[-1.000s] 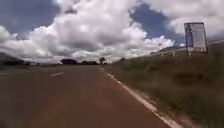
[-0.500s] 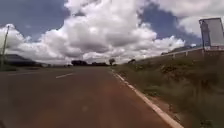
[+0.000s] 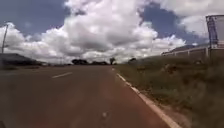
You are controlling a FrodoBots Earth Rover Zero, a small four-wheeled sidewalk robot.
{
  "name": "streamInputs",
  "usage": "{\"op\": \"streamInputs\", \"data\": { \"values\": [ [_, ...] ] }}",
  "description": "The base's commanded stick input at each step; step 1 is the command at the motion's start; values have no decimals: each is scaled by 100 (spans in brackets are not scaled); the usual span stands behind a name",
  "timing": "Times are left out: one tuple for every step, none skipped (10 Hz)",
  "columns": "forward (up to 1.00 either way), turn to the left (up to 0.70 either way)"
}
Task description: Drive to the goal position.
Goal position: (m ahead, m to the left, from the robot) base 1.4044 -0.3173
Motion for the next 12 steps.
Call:
{"op": "streamInputs", "data": {
  "values": [
    [100,0],
    [100,0],
    [100,0],
    [100,0],
    [100,0],
    [100,0],
    [100,0],
    [100,0],
    [100,14],
    [100,33],
    [100,31],
    [100,25]
  ]
}}
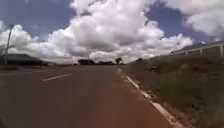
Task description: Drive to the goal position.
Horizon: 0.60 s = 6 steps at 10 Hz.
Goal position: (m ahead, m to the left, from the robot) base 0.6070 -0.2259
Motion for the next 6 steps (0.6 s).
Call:
{"op": "streamInputs", "data": {
  "values": [
    [100,19],
    [100,13],
    [100,7],
    [100,1],
    [100,0],
    [100,0]
  ]
}}
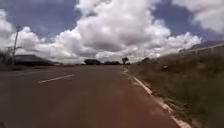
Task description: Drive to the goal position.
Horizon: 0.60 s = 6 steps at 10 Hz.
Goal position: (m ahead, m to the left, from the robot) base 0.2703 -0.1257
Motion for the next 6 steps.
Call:
{"op": "streamInputs", "data": {
  "values": [
    [100,0],
    [100,0],
    [100,0],
    [100,0],
    [100,0],
    [100,0]
  ]
}}
